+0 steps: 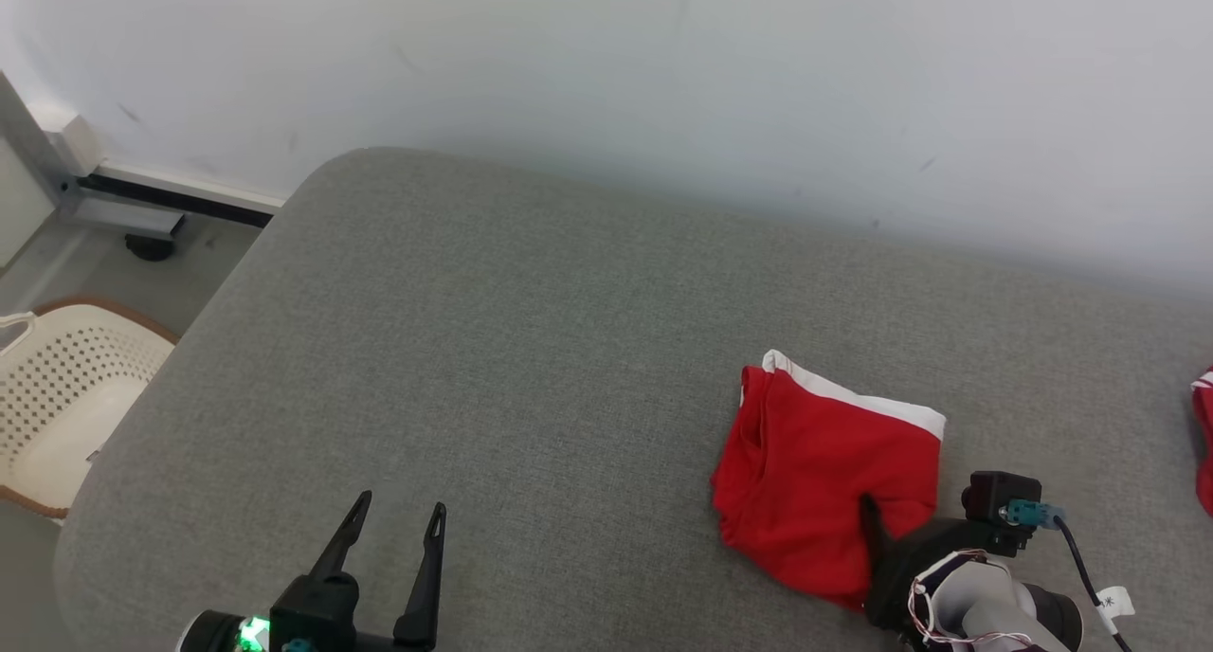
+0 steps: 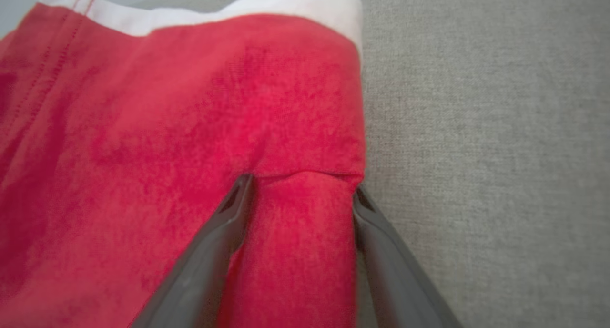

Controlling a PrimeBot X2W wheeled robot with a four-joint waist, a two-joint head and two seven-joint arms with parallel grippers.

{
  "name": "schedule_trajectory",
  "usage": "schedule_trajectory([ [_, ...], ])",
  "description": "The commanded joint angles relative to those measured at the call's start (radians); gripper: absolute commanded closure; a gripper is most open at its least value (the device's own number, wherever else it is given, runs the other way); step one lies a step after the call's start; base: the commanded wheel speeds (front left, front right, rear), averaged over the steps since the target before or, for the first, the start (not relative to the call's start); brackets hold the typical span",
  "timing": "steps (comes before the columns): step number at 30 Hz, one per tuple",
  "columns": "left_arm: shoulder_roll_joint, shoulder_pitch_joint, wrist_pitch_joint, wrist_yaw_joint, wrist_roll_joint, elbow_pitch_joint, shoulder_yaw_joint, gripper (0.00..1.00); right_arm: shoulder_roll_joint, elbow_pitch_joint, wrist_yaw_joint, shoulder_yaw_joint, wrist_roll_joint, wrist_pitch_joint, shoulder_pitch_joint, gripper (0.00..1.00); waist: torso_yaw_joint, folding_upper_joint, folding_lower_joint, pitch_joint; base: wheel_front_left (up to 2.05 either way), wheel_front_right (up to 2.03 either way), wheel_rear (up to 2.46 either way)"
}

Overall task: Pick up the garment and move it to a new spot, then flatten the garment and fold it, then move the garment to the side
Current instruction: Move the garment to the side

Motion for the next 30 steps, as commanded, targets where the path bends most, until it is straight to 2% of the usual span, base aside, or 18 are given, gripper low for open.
schedule_trajectory([
  [1, -0.004, -0.017, -0.008, 0.0, -0.005, 0.011, 0.002, 0.0, 0.011, 0.018, 0.001, 0.021, 0.009, 0.002, 0.01, 1.0, 0.011, 0.0, -0.0001, 0.004, 0.0, 0.0, 0.0],
  [4, -0.002, -0.006, -0.01, -0.003, -0.012, 0.021, 0.003, 0.0, 0.008, 0.01, 0.001, 0.059, 0.018, -0.027, 0.011, 1.0, -0.006, 0.0, -0.0001, -0.012, 0.0, 0.0, 0.0],
  [11, 0.002, 0.016, -0.017, -0.001, -0.023, 0.026, 0.015, 0.0, -0.052, -0.029, 0.001, 0.186, -0.008, -0.064, -0.019, 1.0, -0.084, 0.0, -0.0001, -0.031, 0.0, 0.0, 0.0],
  [14, -0.001, 0.039, -0.02, 0.008, -0.032, 0.021, 0.028, 0.0, -0.095, -0.053, 0.001, 0.262, -0.015, -0.06, -0.043, 1.0, -0.144, 0.0, -0.0001, -0.029, 0.0, 0.0, 0.0],
  [18, -0.002, 0.041, -0.023, 0.013, -0.038, 0.008, 0.045, 0.0, -0.171, -0.097, 0.0, 0.373, -0.015, -0.034, -0.106, 1.0, -0.228, 0.0, -0.0001, -0.006, 0.0, 0.0, 0.0],
  [21, -0.001, 0.012, -0.025, 0.014, -0.031, -0.01, 0.059, 0.0, -0.263, -0.147, 0.0, 0.487, 0.002, 0.018, -0.191, 1.0, -0.291, 0.0, -0.0001, 0.046, 0.0, 0.0, 0.0],
  [26, -0.004, -0.018, -0.025, 0.012, -0.017, -0.024, 0.065, 0.0, -0.376, -0.191, 0.0, 0.598, 0.051, 0.062, -0.272, 1.0, -0.331, 0.0, -0.0001, 0.097, 0.0, 0.0, 0.0],
  [30, 0.002, -0.041, -0.026, 0.003, -0.008, -0.024, 0.06, 0.0, -0.458, -0.195, 0.0, 0.658, 0.106, 0.093, -0.315, 1.0, -0.337, 0.0, -0.0001, 0.126, 0.0, 0.0, 0.0],
])
